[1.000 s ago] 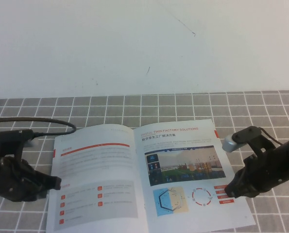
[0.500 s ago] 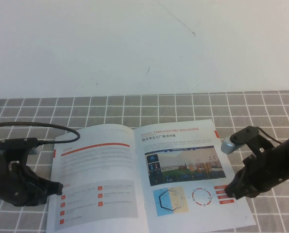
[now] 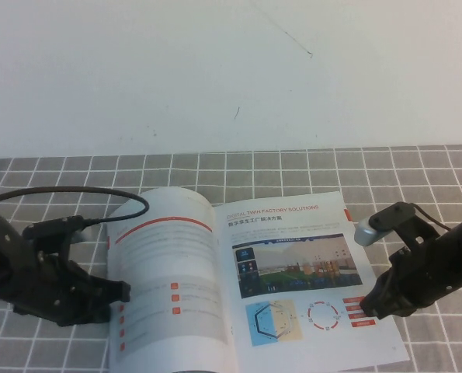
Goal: Close book
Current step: 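Close the open booklet and leave it lying on the table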
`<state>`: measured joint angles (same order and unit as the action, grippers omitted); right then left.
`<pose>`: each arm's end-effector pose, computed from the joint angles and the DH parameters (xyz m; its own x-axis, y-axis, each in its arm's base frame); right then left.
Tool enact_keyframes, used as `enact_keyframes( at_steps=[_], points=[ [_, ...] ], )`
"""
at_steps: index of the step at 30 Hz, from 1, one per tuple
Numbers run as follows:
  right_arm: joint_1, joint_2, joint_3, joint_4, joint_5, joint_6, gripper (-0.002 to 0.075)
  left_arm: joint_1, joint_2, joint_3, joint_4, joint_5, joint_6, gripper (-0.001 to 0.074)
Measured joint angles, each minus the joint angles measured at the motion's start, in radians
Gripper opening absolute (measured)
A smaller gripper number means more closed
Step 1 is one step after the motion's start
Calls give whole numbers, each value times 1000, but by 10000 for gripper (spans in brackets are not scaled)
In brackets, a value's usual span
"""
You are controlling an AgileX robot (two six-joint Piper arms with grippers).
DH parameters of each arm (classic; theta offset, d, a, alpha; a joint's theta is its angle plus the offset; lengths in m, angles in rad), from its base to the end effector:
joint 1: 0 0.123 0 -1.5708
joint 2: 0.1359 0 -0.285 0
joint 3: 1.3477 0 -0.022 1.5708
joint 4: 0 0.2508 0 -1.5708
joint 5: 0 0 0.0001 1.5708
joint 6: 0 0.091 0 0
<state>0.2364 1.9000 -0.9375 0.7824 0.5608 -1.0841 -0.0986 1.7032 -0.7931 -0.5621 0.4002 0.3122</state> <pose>0.3112 0.1101 0.1181 -0.7483 -0.5379 -0.3883 -0.6442 0.7288 0.2320 0.2939 -0.0481 0.1470 -0.9318 -0.1161 -0.3439 -0.0203 0.9627 -0.2699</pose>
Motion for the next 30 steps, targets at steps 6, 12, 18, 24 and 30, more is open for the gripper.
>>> enact_keyframes(
  at_steps=[6,12,18,24,30],
  points=[
    [0,0,0,2,3,0,-1,-126,6,-65,-259,27,162,-2],
    [0,0,0,18,6,0,-1,-253,6,-181,-562,35,374,-2],
    [0,-16,-4,-16,9,38,-1,-304,6,-275,-694,68,493,-2],
    [0,-131,-95,-415,73,371,-1,-306,-19,-291,-696,73,564,-2],
    [0,-245,-196,-556,178,505,-1,-304,-112,-291,-696,40,625,-2]
  ],
)
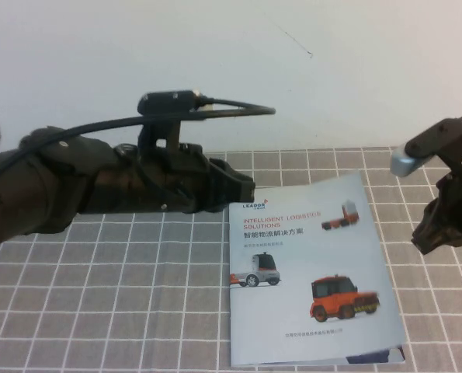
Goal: Close book
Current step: 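Close the open booklet and leave it lying on the table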
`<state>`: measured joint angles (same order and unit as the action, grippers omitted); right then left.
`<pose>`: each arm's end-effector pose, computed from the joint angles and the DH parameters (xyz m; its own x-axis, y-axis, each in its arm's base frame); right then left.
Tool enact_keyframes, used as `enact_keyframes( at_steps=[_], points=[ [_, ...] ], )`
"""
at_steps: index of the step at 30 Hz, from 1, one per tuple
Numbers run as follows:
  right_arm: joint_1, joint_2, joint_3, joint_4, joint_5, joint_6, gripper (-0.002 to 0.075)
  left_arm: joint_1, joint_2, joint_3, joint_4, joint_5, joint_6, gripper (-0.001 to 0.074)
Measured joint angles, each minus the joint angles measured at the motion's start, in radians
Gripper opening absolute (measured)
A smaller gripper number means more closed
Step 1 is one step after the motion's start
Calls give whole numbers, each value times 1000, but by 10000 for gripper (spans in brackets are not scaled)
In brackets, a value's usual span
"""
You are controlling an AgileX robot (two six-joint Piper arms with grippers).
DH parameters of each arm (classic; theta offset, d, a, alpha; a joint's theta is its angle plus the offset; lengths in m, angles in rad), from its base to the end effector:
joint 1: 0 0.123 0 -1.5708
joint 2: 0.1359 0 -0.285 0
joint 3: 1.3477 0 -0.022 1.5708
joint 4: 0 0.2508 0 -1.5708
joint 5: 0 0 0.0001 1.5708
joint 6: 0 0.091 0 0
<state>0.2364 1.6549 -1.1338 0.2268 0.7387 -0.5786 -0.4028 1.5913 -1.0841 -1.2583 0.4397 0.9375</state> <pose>0.3223 0.0918 0.2332 -0.7018 -0.5740 -0.4218 -0.6212 0.7830 -0.0318 0.3099 -0.1722 0.2779 -0.6637 -0.0017 -0.7480 0.5045 0.7373 -0.4494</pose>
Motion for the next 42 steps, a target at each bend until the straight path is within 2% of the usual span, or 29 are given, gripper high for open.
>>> enact_keyframes(
  at_steps=[5,9,15,19,24,27,31,34,42],
  points=[
    [0,-12,-3,88,13,-55,-1,0,-108,0,18,-9,57,-2],
    [0,-30,-3,93,15,-79,-1,0,-224,0,109,-56,86,-2],
    [0,-220,-3,3,7,-73,-1,0,-449,60,271,-160,97,-2],
    [0,-396,-3,-82,11,-33,-1,7,-620,172,375,-172,86,-2],
    [0,-594,-1,-197,56,64,-1,78,-784,340,555,-130,-80,-2],
    [0,-715,27,-219,63,92,-1,159,-867,415,697,-83,-234,-2],
    [0,-858,117,-227,67,130,-1,268,-973,492,906,-47,-472,-2],
    [0,-976,222,-227,69,158,-1,328,-1053,538,1008,-40,-573,-2],
    [0,-1280,540,-237,59,242,-1,347,-1261,672,1038,12,-616,-2]
  ],
)
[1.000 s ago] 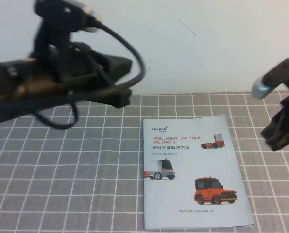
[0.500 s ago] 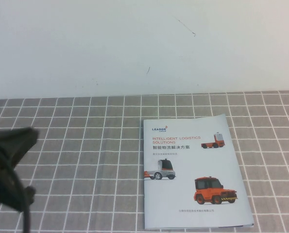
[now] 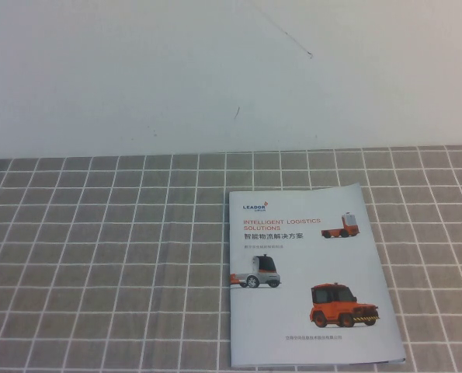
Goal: Close book
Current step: 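Close the open booklet and leave it lying on the table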
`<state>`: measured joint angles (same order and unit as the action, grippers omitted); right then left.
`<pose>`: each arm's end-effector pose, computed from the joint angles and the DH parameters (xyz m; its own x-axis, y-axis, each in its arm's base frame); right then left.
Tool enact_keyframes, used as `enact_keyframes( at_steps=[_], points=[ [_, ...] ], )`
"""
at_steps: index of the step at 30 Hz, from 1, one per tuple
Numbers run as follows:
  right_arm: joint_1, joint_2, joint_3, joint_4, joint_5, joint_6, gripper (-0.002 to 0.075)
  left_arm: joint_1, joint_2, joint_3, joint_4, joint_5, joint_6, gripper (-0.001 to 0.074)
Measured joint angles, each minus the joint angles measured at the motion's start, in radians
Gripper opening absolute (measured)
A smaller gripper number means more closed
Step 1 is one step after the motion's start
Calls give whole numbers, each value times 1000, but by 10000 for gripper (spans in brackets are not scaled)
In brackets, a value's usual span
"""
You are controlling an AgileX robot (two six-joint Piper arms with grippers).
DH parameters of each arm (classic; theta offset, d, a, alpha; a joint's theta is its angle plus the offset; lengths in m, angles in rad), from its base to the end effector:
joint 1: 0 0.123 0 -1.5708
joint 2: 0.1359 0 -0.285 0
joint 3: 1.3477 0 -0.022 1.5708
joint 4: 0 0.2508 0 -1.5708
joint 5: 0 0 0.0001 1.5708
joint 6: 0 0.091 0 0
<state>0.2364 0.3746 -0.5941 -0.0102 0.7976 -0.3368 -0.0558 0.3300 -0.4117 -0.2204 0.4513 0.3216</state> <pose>0.0624 0.0143 0.3160 -0.3546 -0.4322 -0.8291 -0.3691 0.8794 -0.3006 0.0755 -0.0129 0.2904 -0.2490 0.1359 -0.9589 0.1790 0.9795 0.0923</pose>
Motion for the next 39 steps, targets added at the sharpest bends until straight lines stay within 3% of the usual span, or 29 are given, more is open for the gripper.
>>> enact_keyframes(
  at_steps=[10,27,33,39],
  points=[
    [0,-297,186,0,-38,100,-1,0,-147,98,0,28,2,-2],
    [0,-313,202,10,-46,110,-1,-2,-149,100,-23,120,2,-2],
    [0,-313,202,10,-46,110,-1,-53,-149,119,-28,122,2,-2],
    [0,-313,202,10,-46,110,-1,-59,-154,219,46,-16,2,-2]
  ],
)
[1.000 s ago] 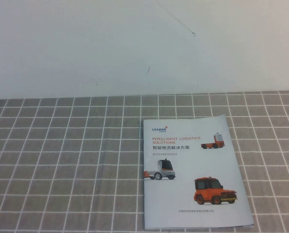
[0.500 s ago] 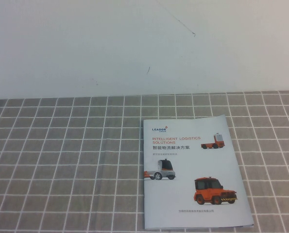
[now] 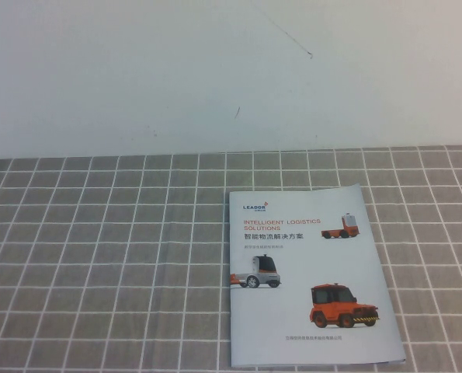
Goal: Close book
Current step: 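Close the open booklet and leave it lying on the table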
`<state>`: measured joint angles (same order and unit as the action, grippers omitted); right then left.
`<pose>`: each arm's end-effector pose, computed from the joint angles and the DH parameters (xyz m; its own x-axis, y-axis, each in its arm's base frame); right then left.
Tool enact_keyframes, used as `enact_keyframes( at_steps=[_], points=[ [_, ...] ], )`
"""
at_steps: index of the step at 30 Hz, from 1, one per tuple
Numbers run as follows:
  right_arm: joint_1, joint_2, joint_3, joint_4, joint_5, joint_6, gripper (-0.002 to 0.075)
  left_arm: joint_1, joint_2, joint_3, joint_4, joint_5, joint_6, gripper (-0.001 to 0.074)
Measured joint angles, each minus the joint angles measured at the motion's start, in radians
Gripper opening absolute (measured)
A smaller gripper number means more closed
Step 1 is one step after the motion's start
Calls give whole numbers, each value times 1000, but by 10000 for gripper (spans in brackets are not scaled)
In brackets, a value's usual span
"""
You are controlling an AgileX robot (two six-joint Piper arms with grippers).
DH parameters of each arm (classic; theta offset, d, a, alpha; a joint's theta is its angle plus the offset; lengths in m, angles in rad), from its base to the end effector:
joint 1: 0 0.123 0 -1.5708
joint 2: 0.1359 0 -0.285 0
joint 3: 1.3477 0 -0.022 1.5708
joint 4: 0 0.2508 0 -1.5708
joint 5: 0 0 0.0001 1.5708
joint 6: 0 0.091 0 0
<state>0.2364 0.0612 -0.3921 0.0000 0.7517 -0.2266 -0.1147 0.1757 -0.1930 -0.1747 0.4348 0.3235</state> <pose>0.0260 0.0063 0.2709 -0.2576 -0.2932 -0.9207 -0.2997 0.9301 -0.2123 0.0607 -0.0137 0.2294 -0.2824 0.1972 -0.9388 0.2326 0.9635 0.1324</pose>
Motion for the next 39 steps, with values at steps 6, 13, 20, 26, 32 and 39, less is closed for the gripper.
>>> enact_keyframes(
  at_steps=[6,13,20,26,32,39],
  points=[
    [0,0,0,0,0,0,-1,-8,-85,167,80,-231,-56,-2],
    [0,-2,0,0,0,0,-1,0,-183,215,132,-130,-302,-2],
    [0,-2,0,5,0,0,-1,0,-186,213,185,-124,-395,-2],
    [0,-2,0,0,0,0,-1,0,-186,213,192,-122,-434,-2],
    [0,-2,0,0,0,0,-1,0,-186,213,182,-120,-436,-2],
    [0,-2,0,0,0,0,-1,0,-186,211,181,-118,-436,-2]
  ],
)
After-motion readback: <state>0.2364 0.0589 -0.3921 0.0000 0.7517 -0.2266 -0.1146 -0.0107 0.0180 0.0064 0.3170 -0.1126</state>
